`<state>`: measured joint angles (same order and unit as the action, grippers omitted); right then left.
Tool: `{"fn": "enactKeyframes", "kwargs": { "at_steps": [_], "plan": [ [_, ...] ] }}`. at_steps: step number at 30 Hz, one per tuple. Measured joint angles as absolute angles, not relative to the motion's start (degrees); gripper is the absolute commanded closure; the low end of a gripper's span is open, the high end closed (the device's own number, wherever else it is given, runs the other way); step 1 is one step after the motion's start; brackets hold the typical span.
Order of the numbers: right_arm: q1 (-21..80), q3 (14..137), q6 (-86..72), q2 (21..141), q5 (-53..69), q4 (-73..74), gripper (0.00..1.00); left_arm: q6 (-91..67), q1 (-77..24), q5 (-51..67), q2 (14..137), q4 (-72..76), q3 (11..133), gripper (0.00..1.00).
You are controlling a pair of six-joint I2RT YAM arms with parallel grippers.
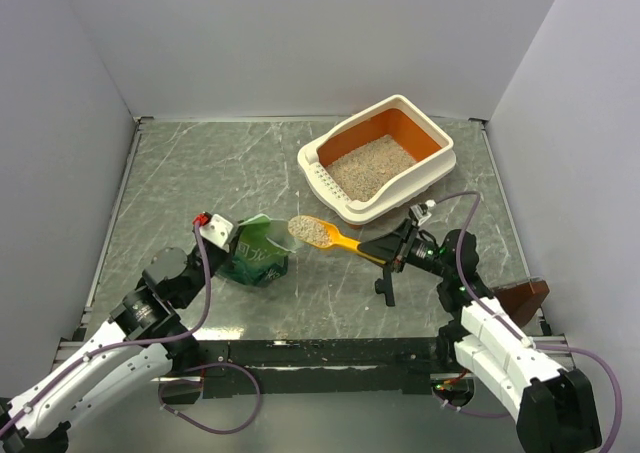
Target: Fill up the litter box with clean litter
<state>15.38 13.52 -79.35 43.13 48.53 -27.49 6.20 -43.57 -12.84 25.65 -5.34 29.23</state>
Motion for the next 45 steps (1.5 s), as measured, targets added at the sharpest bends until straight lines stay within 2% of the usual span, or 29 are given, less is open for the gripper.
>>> {"fn": "enactKeyframes", "kwargs": {
  "at_steps": [19,31,37,45],
  "plan": [
    [15.22,21.69,-80.20,40.60,28.71,-20.53,1.00,4.89,-43.77,-17.47,24.82,-4.95,29.26,0.99],
    [14.57,23.18,-73.71,52.82,13.96,-21.34,1.00,4.80,-43.75,-17.41,23.24,-5.45,29.26,1.00],
    [13.58,34.79,-60.69,58.35,8.47,-9.69,1.00,4.78,-43.75,-17.30,22.59,-5.91,29.26,0.99],
    [13.50,57.63,-39.68,67.00,3.33,7.27,1.00,4.71,-43.75,-16.86,22.31,-6.42,29.26,0.99]
  ]
}}
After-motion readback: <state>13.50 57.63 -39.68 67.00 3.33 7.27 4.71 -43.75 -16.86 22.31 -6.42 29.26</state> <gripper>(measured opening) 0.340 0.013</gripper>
